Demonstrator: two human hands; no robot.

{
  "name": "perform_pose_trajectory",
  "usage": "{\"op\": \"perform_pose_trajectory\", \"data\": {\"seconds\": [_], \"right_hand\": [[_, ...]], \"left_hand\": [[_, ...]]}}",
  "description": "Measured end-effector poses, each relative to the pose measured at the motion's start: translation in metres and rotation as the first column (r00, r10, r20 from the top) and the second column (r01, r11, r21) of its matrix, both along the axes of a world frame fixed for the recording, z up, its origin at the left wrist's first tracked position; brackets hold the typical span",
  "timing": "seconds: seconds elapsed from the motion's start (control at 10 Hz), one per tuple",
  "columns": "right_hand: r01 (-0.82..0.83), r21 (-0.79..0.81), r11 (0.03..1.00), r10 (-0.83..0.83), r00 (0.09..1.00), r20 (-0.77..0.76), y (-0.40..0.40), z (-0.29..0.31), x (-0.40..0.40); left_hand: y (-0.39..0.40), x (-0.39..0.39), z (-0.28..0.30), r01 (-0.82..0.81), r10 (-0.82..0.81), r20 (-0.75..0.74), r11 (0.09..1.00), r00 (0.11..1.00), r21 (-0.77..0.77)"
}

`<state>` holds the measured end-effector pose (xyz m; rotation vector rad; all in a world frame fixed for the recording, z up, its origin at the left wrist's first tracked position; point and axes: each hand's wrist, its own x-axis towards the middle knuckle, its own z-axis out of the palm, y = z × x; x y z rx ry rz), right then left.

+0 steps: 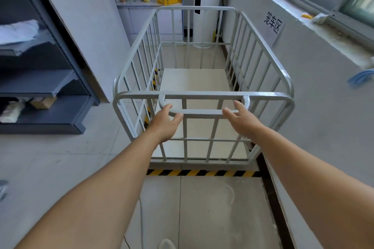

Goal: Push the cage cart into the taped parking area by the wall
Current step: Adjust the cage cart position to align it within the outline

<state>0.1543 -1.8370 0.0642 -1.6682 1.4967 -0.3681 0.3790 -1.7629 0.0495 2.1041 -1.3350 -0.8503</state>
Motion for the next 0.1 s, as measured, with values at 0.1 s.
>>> {"op": "perform_pose_trajectory", "data": {"seconds": [0.1], "right_hand": [[0.075, -0.077, 0.994, -0.065, 0.989, 0.134, 0.0038, 0.0153, -0.0121]], "left_hand": [[0.0048, -0.0169, 0.0166, -0.071, 0.066, -0.069, 0.994, 0.995, -0.082]]}}
